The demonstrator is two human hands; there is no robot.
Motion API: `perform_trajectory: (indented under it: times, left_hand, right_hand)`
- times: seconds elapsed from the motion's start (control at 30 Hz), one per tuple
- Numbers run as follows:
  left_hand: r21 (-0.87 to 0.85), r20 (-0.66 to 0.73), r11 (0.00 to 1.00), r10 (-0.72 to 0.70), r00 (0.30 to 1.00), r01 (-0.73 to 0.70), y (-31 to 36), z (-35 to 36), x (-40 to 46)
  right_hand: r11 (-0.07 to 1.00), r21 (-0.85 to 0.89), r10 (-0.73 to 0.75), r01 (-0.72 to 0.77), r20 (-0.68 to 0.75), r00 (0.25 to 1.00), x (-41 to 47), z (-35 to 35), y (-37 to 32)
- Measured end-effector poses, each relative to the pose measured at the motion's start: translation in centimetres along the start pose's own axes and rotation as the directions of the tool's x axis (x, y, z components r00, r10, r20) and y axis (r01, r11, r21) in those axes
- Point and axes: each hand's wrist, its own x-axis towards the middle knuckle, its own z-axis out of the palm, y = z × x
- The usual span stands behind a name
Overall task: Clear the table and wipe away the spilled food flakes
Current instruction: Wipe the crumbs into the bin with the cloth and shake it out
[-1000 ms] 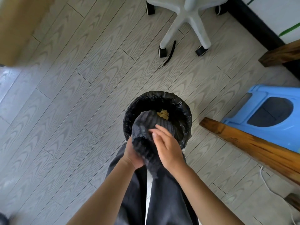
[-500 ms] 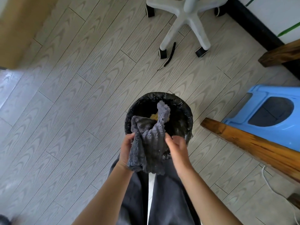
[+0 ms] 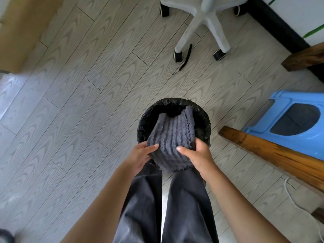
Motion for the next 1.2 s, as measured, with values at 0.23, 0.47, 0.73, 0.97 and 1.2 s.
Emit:
perform_trajectory:
  times: [0.23, 0.47, 0.73, 0.97, 1.2]
  left_hand:
    - [0.098, -0.156, 0.975, 0.211, 0.965, -0.198, 0.0, 1.7, 0.1]
    - [0.795, -0.062, 0.589, 0.316, 0.947, -0.145, 0.4, 1.7, -0.5]
    - [0.574, -0.195, 0.791, 0.384, 0.903, -0.212, 3.4, 2.0, -0.9]
    - [0.132, -0.38, 0.984, 0.165, 0.91, -0.123, 6.3, 3.5, -4.3]
    - [-0.413, 0.069, 0.909, -0.036, 0.997, 0.061, 7.4, 6.5, -11.8]
  right_hand:
    - [0.992, -0.04, -0.129, 0.124, -0.231, 0.964, 0.0, 0.5, 1.9]
    - [0.667, -0.735, -0.225, 0.12, -0.045, 0.973, 0.4, 0.1, 1.9]
    - [0.997, -0.056, -0.052, 0.047, -0.096, 0.994, -0.8, 0.3, -2.4]
    - [0.917, -0.253, -0.359, 0.309, -0.183, 0.915, -4.8, 1.9, -5.5]
    - [0.75, -0.542, -0.376, 0.378, 0.121, 0.919, -11.0, 6.2, -7.8]
